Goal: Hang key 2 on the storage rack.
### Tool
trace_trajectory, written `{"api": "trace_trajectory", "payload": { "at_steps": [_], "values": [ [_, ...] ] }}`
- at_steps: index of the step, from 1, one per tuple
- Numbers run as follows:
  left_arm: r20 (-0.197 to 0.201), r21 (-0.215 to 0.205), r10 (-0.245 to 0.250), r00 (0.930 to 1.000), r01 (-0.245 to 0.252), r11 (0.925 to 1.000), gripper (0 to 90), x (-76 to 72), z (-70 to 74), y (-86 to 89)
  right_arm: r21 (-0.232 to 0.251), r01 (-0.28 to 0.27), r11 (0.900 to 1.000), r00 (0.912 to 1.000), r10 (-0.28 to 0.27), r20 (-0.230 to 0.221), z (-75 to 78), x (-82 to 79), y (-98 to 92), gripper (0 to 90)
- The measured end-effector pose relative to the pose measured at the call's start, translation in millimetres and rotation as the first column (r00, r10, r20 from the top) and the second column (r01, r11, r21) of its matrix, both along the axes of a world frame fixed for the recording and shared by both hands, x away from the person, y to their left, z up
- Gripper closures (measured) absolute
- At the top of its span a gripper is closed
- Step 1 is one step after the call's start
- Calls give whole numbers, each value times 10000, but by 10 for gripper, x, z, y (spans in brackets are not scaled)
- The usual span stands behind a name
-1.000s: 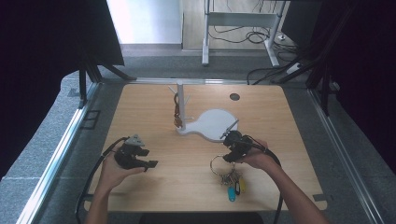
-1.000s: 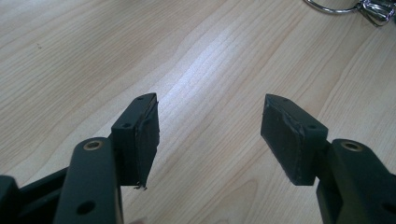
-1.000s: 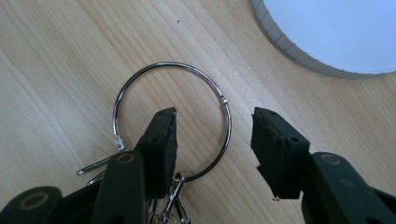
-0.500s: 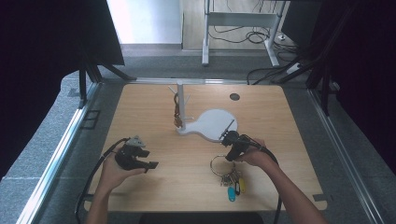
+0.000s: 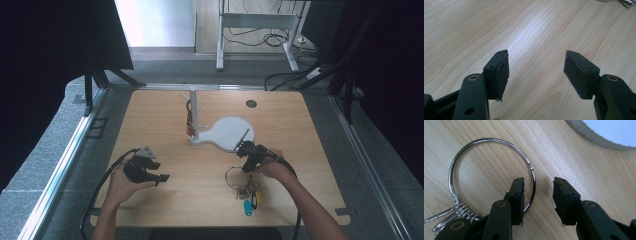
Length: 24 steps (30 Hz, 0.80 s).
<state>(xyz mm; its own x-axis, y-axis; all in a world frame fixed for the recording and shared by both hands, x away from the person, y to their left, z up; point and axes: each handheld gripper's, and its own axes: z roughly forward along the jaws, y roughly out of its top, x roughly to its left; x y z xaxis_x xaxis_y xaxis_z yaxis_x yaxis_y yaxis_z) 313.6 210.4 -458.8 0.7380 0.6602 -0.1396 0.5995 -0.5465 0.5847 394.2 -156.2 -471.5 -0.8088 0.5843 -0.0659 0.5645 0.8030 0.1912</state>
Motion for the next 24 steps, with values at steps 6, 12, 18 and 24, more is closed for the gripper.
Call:
{"api": "trace_trajectory", "payload": {
  "at_steps": [6, 12, 18, 24],
  "values": [
    [-18, 76, -11, 10000, 11, 10000, 376, 5, -11, 6, -137, -89, 9999, 9999, 87, -138, -35, 8, 25, 646],
    [6, 48, 13, 10000, -13, 10000, 375, -1, -12, 5, -234, -91, 9997, 9997, 85, -249, -54, 9, 46, 683],
    [-9, 46, 53, 10000, -53, 10000, 375, 5, -27, 10, -196, -29, 9998, 9993, 22, -367, -55, 12, 54, 718],
    [-26, 26, 75, 10000, -75, 10000, 376, -1, -31, 18, -119, 117, 9999, 9977, -124, -662, -54, 28, 56, 775]
  ]
}}
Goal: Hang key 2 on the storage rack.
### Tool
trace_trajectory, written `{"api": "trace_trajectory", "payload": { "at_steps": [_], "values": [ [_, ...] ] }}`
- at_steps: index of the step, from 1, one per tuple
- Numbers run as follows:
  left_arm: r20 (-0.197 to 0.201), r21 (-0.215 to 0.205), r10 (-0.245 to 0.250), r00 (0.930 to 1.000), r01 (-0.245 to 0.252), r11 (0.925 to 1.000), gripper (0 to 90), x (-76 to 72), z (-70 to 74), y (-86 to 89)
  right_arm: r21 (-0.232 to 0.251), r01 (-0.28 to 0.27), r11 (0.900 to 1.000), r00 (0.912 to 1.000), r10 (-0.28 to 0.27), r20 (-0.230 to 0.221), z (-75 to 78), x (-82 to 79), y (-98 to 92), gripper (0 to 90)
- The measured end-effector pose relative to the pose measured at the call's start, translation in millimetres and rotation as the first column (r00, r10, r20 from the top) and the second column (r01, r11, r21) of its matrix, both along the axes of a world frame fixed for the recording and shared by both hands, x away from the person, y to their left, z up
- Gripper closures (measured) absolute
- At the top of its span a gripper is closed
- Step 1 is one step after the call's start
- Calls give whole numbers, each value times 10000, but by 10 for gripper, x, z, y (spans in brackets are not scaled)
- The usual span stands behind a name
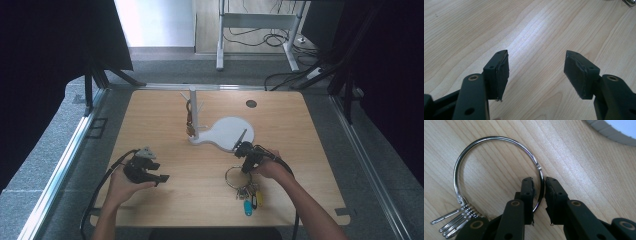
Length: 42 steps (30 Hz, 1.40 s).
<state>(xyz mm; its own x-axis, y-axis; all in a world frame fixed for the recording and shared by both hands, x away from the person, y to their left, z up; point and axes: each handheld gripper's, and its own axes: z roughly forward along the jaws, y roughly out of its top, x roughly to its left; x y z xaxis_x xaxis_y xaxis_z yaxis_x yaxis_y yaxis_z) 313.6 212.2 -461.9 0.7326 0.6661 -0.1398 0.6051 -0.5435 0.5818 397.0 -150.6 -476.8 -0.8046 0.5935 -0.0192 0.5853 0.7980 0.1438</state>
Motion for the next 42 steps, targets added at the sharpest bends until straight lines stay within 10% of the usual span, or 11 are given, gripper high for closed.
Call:
{"api": "trace_trajectory", "payload": {
  "at_steps": [22, 42],
  "values": [
    [13, -135, 186, 9998, -186, 9997, 378, -1, -12, 34, 33, -12, 10000, 9994, 13, -347, 13, 3, -21, 868],
    [-155, -295, 189, 9997, -194, 9994, 378, 6, -39, 26, 1785, 71, 9839, 9983, -173, 555, 718, -74, -308, 879]
  ]
}}
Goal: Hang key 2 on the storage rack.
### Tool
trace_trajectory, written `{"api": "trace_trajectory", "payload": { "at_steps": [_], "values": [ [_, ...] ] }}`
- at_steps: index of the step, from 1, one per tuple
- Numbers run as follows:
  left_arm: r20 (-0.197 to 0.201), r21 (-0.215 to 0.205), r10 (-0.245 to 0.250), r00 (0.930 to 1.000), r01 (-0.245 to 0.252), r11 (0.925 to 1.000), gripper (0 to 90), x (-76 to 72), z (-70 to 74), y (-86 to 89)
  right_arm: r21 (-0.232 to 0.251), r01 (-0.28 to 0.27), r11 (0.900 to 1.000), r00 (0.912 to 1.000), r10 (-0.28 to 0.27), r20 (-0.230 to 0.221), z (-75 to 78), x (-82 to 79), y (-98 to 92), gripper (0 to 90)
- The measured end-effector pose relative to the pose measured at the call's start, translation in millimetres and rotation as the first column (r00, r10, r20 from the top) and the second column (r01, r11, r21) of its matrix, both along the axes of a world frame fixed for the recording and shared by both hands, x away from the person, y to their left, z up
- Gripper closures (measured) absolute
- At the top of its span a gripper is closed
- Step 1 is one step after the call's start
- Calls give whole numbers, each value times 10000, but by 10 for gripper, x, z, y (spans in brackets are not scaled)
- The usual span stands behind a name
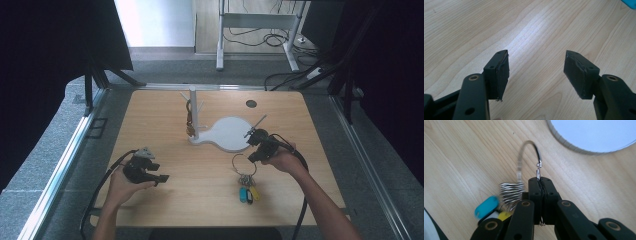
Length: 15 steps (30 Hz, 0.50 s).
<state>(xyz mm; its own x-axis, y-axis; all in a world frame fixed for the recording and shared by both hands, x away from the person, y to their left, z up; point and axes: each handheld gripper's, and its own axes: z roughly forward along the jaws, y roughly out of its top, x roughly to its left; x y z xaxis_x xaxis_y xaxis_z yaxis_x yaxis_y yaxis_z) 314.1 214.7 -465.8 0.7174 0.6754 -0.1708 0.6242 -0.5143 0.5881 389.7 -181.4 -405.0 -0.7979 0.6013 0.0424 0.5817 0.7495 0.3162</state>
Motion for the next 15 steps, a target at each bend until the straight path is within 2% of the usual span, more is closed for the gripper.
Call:
{"api": "trace_trajectory", "payload": {
  "at_steps": [7, 15],
  "values": [
    [-48, 35, -47, 10000, 47, 10000, 380, 10, -15, 3, 373, -136, 9992, 9994, 124, 329, 177, -34, -15, 880],
    [-32, -156, 119, 9999, -119, 9998, 380, -2, -14, 28, 573, -159, 9982, 9974, 117, 713, 337, -36, 7, 880]
  ]
}}
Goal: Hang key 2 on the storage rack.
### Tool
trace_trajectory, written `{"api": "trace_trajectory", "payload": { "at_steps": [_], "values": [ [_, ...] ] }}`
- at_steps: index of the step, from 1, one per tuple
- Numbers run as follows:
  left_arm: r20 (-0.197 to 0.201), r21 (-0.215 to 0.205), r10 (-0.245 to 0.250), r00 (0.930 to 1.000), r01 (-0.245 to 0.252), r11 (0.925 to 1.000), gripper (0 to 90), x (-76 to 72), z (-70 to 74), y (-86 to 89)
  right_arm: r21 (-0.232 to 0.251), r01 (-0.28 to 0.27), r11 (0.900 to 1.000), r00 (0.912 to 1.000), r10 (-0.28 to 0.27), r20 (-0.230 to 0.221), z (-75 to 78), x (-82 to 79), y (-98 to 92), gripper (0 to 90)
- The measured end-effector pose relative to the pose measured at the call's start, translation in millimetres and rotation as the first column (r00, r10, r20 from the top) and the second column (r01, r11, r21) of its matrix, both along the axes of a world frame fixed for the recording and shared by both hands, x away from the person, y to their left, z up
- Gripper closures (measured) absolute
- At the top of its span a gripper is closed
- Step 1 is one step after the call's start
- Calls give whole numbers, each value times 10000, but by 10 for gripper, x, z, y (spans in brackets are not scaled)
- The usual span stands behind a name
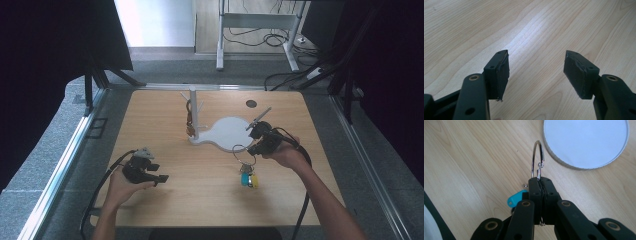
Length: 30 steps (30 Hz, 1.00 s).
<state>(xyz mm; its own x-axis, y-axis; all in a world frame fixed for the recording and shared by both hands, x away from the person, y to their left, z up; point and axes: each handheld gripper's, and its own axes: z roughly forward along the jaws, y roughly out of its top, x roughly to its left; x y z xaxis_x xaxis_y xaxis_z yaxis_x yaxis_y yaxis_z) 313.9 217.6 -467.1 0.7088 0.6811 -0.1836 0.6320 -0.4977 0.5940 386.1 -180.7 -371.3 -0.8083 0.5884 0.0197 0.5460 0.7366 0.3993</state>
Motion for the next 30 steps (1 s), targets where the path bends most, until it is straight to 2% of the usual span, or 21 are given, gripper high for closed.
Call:
{"api": "trace_trajectory", "payload": {
  "at_steps": [11, 19, 30],
  "values": [
    [-33, 5, -26, 10000, 26, 10000, 380, 2, -4, -1, 374, 52, 9993, 9994, -64, 332, 190, 14, 49, 880],
    [-55, -14, -14, 10000, 14, 10000, 380, 3, -12, -8, 485, 15, 9988, 9991, -35, 417, 218, 35, 106, 880],
    [-92, 19, -43, 9999, 43, 10000, 380, 5, -10, -4, 601, 124, 9981, 9974, -166, 707, 345, 121, 166, 880]
  ]
}}
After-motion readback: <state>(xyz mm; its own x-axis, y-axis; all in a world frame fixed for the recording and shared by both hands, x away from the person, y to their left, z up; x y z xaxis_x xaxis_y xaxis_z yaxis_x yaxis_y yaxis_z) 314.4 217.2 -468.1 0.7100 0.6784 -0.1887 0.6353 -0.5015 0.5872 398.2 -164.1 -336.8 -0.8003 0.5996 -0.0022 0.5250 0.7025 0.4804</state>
